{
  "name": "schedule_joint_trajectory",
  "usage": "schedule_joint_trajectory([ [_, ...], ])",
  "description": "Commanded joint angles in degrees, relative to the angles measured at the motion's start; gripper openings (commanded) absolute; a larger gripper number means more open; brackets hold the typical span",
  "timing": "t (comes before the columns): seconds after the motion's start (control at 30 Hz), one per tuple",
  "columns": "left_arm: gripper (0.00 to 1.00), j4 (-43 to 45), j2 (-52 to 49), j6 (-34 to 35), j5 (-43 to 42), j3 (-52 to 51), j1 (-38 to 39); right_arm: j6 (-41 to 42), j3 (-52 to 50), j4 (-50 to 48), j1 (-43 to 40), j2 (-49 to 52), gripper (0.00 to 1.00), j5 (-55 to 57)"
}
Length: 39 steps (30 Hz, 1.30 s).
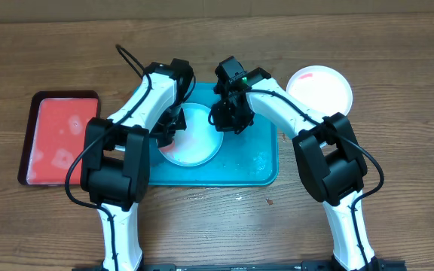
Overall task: Clean dirty plates on tray and stack at the side
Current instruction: 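Scrub the light blue plate with the sponge in the left gripper, then return the sponge to the red basin with the left gripper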
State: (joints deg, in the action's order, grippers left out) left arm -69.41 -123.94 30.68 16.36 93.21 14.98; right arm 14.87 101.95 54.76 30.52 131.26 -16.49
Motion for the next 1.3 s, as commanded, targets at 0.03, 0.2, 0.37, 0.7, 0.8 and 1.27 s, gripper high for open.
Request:
schedule_joint_trajectory([
  [0.03,0.04,-1.4,0.8,8.3,9.5,5.2,-2.8,-0.1,0.8,0.8,-0.6,0.4,0.04,3.6],
  [0.2,0.05,-0.7,6.6,9.1,5.0,8.2,-9.2,-2.2,4.5,3.0,-0.3,-0.5,0.04,3.7],
  [0.37,0.04,-2.3,8.7,3.3,0.0,8.2,-18.6,-2.7,6.3,3.6,-0.2,-1.8,0.04,4.0],
  [0.7,0.04,0.0,8.0,-4.0,-10.8,4.8,-35.8,-2.7,6.4,3.6,-0.2,-1.8,0.04,4.0],
  [0.8,0.04,2.6,8.0,-6.4,-11.9,2.2,-37.7,-2.7,6.4,3.7,-0.2,-1.8,0.04,4.0],
  [1.27,0.71,12.1,8.1,-7.6,-11.5,-3.7,-40.3,-2.9,6.4,3.7,-0.2,-1.8,0.04,4.0],
])
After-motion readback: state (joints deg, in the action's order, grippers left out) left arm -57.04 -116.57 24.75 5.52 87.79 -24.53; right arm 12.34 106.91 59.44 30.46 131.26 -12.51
